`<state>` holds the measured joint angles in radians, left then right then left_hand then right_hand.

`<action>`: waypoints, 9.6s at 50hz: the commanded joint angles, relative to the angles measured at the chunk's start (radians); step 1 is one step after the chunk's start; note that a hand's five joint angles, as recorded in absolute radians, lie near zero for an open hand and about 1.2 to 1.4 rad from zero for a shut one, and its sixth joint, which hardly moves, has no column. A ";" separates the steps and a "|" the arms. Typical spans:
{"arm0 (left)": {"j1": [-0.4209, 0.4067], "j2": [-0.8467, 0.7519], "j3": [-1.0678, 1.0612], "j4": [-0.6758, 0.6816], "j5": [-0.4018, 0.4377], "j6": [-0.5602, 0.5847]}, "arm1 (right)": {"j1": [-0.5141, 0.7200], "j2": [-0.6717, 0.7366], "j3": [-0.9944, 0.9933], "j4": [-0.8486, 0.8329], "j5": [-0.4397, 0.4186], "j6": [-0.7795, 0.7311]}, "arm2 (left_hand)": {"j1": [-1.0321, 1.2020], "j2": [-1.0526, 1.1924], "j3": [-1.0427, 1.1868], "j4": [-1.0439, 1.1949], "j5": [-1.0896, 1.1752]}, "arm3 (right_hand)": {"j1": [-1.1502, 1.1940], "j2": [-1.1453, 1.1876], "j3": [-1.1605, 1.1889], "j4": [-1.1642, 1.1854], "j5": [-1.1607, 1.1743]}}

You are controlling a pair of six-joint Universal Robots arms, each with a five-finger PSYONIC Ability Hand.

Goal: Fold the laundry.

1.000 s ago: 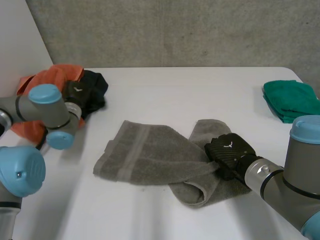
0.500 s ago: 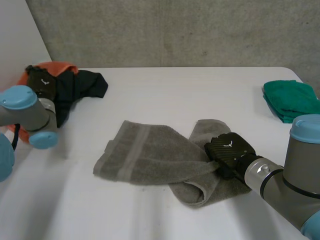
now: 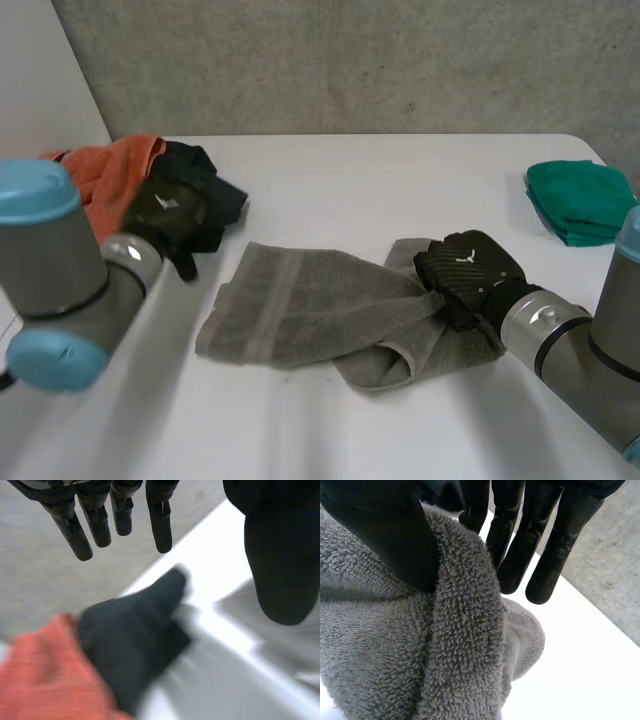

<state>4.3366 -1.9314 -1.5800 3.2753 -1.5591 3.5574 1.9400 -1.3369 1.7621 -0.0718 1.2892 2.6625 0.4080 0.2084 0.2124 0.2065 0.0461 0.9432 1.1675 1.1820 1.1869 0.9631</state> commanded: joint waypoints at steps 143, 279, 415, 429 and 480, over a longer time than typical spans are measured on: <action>-0.014 -0.508 0.437 0.077 0.214 0.127 | -0.320 0.045 -0.003 -0.059 0.036 -0.085 | 0.246 0.445 0.441 0.447 0.433 | 0.453 0.229 0.214 0.209 0.259; -0.018 -0.060 0.263 0.460 -0.139 0.011 | -0.259 0.145 -0.538 -0.180 0.009 -0.171 | 0.988 1.188 1.184 1.190 1.176 | 0.453 0.229 0.214 0.209 0.259; -0.051 -0.399 0.307 0.158 -0.225 0.232 | -0.320 0.567 -0.684 0.129 0.113 -0.513 | 0.988 1.188 1.184 1.190 1.176 | 0.453 0.229 0.214 0.209 0.259; -0.106 -0.380 0.333 0.238 -0.259 0.230 | -0.297 0.498 -0.708 -0.091 0.233 -0.322 | -0.233 -0.034 -0.038 -0.032 -0.046 | -0.769 -0.993 -1.007 -1.012 -0.963; 0.014 -0.528 0.514 0.412 -0.064 0.190 | -0.306 0.593 -0.687 -0.260 0.127 -0.141 | -0.124 0.076 0.072 0.077 0.063 | -0.769 -0.993 -1.007 -1.012 -0.963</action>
<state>4.3470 -2.5508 -0.9518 3.6919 -1.6128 3.7955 1.6338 -0.6823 1.0279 -0.4533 1.4016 2.5088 0.2207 0.2300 0.2248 0.2261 0.0496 0.2049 0.2241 0.2109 0.2356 0.0687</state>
